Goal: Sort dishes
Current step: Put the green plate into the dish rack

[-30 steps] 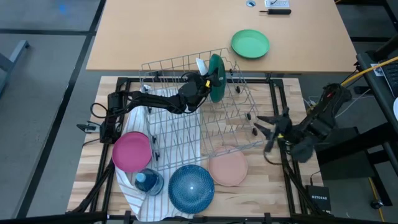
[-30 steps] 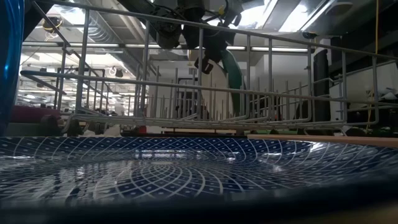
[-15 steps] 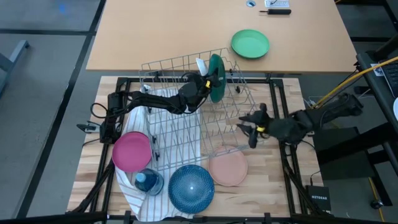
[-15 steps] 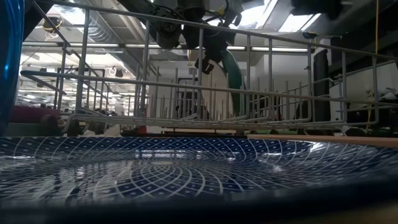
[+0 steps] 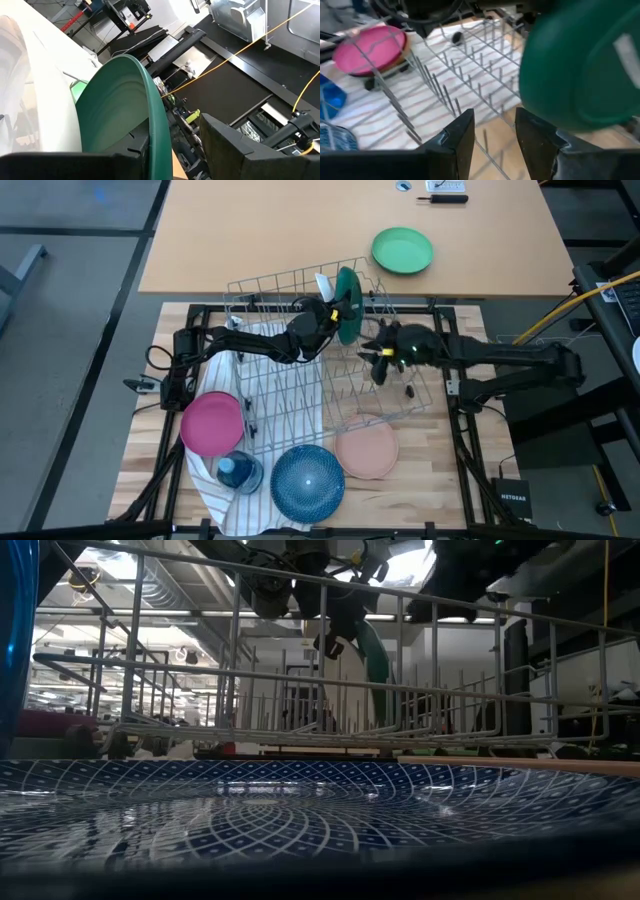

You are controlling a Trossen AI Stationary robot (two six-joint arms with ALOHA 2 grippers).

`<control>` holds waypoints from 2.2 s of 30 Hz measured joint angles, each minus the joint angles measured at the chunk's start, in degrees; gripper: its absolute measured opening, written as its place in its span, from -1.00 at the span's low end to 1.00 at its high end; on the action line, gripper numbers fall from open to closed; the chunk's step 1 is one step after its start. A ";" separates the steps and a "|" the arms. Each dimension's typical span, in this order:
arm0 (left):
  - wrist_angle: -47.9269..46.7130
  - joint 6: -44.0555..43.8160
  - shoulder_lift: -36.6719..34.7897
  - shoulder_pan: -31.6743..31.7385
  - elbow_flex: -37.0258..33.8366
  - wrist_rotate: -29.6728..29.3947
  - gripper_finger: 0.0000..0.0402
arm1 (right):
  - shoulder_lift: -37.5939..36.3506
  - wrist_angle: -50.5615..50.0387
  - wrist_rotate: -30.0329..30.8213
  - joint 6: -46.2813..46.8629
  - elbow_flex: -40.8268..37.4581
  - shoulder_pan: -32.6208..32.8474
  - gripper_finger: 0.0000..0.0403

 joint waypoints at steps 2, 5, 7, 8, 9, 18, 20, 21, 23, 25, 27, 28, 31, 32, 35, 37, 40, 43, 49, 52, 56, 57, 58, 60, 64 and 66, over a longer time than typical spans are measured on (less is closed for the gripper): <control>0.02 0.00 0.00 0.00 -0.01 0.00 -0.35 | 2.10 2.13 -4.74 -0.14 0.00 -3.01 -0.28; 0.04 0.00 0.00 -0.03 -0.01 0.00 -0.35 | 5.11 4.06 -10.73 -0.41 0.00 -6.46 -0.28; 0.04 0.00 0.00 -0.05 -0.02 0.00 -0.35 | 6.80 4.73 -13.72 -1.47 0.00 -8.05 -0.28; 0.02 0.00 0.00 -0.09 0.00 0.00 -0.35 | 7.62 4.88 -14.58 -1.62 0.00 -8.79 -0.28; 0.02 0.00 0.00 -0.09 -0.02 0.00 -0.35 | 8.38 4.97 -15.13 -1.66 0.00 -9.46 -0.28; -0.20 0.02 0.00 -0.29 -0.02 -0.01 -0.35 | 10.34 7.54 -16.71 -2.48 0.00 -13.63 -0.28; -0.20 0.02 0.00 -0.38 -0.02 -0.02 -0.35 | 10.34 7.61 -16.75 -2.48 0.00 -14.59 -0.28; -0.20 0.02 0.00 -0.45 -0.02 -0.02 -0.35 | 10.34 7.61 -16.74 -2.48 0.00 -15.19 -0.28; -0.20 0.02 0.00 -0.55 -0.02 -0.02 -0.35 | 10.34 7.61 -16.73 -2.48 0.00 -16.35 -0.28; -0.20 0.00 0.00 -0.59 -0.02 -0.02 -0.35 | 10.34 7.61 -16.73 -2.47 0.00 -17.31 -0.28; -0.20 0.02 0.00 -0.63 -0.02 -0.02 -0.35 | 10.34 7.60 -17.27 -2.44 0.00 -18.05 -0.28; -0.20 0.01 0.00 -0.63 -0.02 -0.02 -0.35 | 10.34 7.59 -18.57 -2.43 0.00 -18.21 -0.28; -0.18 0.02 0.00 -0.63 -0.02 0.00 -0.35 | 10.34 7.57 -24.39 -3.81 0.00 -18.01 -0.28; -0.20 0.02 0.00 -0.63 -0.02 -0.02 -0.35 | 10.34 7.55 -26.34 -4.68 0.00 -17.97 -0.28; -0.18 0.02 0.00 -0.63 -0.02 -0.01 -0.35 | 10.35 7.52 -29.58 -5.68 0.00 -17.91 -0.28; -0.16 0.00 0.00 -0.71 -0.02 -0.01 -0.35 | 10.68 7.61 -28.48 -5.73 0.00 -17.97 -0.28; -0.16 0.00 0.00 -0.86 -0.02 -0.02 -0.35 | 11.67 8.08 -26.44 -5.78 0.00 -18.05 -0.28; -0.22 0.30 0.00 -0.90 -0.02 0.00 -0.35 | 13.34 8.62 -26.10 -5.78 0.02 -18.05 -0.28; -0.88 5.16 0.00 -0.90 -0.02 -0.17 -0.35 | 16.28 10.50 -26.07 -5.73 0.02 -18.00 -0.28; -1.48 5.02 0.00 -0.90 -0.04 -0.17 -0.35 | 16.40 10.50 -25.71 -5.73 0.02 -18.00 -0.28; -1.56 5.30 0.00 -0.90 -0.04 -0.17 -0.35 | 16.40 10.47 -23.53 -5.73 0.02 -17.94 -0.28; -1.58 5.84 0.00 -0.90 -0.04 -0.15 -0.35 | 16.40 10.43 -22.35 -5.73 0.02 -17.95 -0.28; -1.58 6.44 0.00 -0.90 -0.04 -0.13 -0.35 | 16.40 10.36 -21.09 -5.73 0.00 -17.96 -0.28; -1.60 6.65 0.02 -0.87 -0.04 -0.14 -0.35 | 16.40 10.42 -18.82 -5.71 0.00 -17.96 -0.28; -1.58 6.69 0.02 -0.86 -0.04 0.04 -0.35 | 16.40 10.59 -15.86 -5.74 0.00 -17.98 -0.28; -1.56 6.55 0.02 -0.90 -0.04 0.09 -0.35 | 16.40 10.77 -14.59 -5.73 0.00 -18.01 -0.28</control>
